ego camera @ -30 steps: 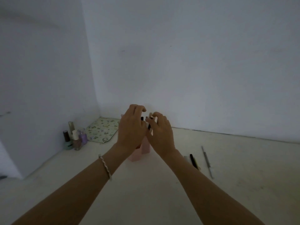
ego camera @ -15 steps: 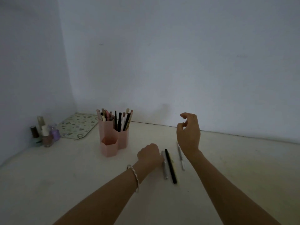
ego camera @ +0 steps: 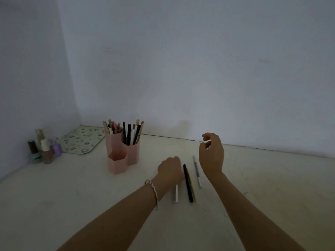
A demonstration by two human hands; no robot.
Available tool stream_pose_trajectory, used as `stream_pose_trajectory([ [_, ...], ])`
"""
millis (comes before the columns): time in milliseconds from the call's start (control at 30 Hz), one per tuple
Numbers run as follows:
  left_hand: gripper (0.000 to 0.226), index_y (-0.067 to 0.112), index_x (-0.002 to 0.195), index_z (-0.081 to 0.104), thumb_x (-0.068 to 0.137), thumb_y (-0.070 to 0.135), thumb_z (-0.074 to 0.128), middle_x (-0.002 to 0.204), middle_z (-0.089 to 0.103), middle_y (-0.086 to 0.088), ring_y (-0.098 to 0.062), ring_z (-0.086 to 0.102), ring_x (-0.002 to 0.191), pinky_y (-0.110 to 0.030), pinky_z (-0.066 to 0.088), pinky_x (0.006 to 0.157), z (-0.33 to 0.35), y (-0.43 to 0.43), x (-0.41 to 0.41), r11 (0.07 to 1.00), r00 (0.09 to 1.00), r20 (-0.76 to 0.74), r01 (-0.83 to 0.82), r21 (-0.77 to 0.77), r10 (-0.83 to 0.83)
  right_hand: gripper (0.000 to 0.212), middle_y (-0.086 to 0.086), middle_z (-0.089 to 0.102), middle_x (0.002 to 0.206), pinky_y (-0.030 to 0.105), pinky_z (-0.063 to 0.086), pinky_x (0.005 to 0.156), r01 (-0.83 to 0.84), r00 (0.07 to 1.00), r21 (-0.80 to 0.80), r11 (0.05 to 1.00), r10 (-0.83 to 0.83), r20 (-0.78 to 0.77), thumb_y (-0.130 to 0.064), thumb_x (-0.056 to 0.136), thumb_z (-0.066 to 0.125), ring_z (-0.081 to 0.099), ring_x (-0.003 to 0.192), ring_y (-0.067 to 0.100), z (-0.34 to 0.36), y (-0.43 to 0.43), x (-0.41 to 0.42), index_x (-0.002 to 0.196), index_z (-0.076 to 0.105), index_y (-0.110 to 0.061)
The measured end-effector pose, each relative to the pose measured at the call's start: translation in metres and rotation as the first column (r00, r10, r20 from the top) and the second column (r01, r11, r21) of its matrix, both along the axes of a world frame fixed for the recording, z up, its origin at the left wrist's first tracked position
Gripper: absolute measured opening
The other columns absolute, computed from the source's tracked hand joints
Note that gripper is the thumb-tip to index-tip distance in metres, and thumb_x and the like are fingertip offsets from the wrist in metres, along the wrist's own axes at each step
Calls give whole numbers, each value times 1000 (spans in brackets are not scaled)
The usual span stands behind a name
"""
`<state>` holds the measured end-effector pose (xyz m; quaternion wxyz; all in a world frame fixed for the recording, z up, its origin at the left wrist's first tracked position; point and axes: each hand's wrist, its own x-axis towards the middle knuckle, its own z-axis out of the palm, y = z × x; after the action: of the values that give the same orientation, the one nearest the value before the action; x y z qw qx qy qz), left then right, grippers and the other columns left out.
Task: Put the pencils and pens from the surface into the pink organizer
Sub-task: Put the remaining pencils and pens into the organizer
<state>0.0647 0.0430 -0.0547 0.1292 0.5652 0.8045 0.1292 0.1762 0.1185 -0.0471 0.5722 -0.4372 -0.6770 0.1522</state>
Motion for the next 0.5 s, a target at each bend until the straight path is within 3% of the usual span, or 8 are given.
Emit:
stream_pose_trajectory([
  [67, 28, 8, 108, 55, 81, 8, 61, 110, 61, -9, -25, 61, 98, -29, 48, 74, 7, -2, -10, 994, 1000, -16, 8, 105, -7, 28, -9, 59, 94, 19, 41, 63, 23, 1000, -41, 999, -22, 4, -4, 86, 49, 55, 70, 5, 0, 4, 1, 106, 57, -21],
  [167, 18, 8, 98, 64, 79, 8, 62, 95, 66, -8, -23, 64, 87, -34, 54, 76, 36, -7, -31, 908, 997, 59, -63, 414, 43, 24, -4, 60, 82, 24, 40, 58, 83, 982, -213, 974, -43, 185, -8, 88, 50, 56, 67, 13, -4, 14, 6, 110, 58, -13],
  [233, 7, 4, 82, 67, 78, 9, 64, 81, 68, -11, -23, 65, 74, -37, 54, 70, 60, -8, -42, 831, 997, 76, -62, 553, 24, 28, 4, 63, 95, 26, 42, 69, 111, 938, -394, 912, 35, 344, -11, 89, 50, 60, 83, 21, -11, 18, 7, 116, 59, -9],
  [333, 18, 13, 68, 54, 82, 12, 66, 74, 67, -15, -22, 57, 65, -37, 49, 68, 83, -9, -52, 750, 997, 78, -36, 660, -21, 29, 11, 63, 112, 27, 42, 77, 135, 888, -514, 847, 127, 442, -17, 93, 51, 59, 96, 25, -23, 19, 4, 118, 56, -6],
  [400, 20, 20, 73, 50, 86, 12, 64, 69, 60, -8, -19, 52, 65, -31, 44, 68, 87, -12, -58, 687, 996, 83, -33, 726, -40, 30, 12, 63, 109, 31, 47, 77, 144, 848, -518, 843, 165, 504, -18, 92, 54, 61, 93, 25, -30, 14, -1, 119, 53, -5],
  [433, 11, 18, 79, 59, 87, 11, 64, 71, 60, -3, -17, 54, 67, -29, 45, 72, 87, -15, -60, 660, 993, 108, -46, 750, -54, 31, 13, 63, 110, 33, 48, 79, 149, 818, -502, 852, 179, 547, -15, 91, 55, 62, 96, 27, -33, 12, -3, 120, 52, -4],
  [467, 12, 17, 98, 67, 89, 11, 64, 77, 65, 0, -15, 60, 72, -27, 47, 78, 88, -18, -62, 632, 985, 155, -71, 771, -79, 33, 13, 63, 114, 34, 49, 83, 158, 786, -476, 865, 181, 591, -11, 90, 54, 61, 102, 28, -33, 11, -4, 122, 51, -3],
  [500, 30, 17, 119, 63, 89, 11, 65, 84, 67, 1, -13, 64, 78, -25, 49, 83, 89, -21, -64, 609, 972, 213, -109, 786, -100, 33, 14, 62, 118, 35, 48, 87, 167, 758, -446, 879, 175, 628, -8, 91, 52, 60, 107, 29, -31, 11, -4, 124, 51, -2],
])
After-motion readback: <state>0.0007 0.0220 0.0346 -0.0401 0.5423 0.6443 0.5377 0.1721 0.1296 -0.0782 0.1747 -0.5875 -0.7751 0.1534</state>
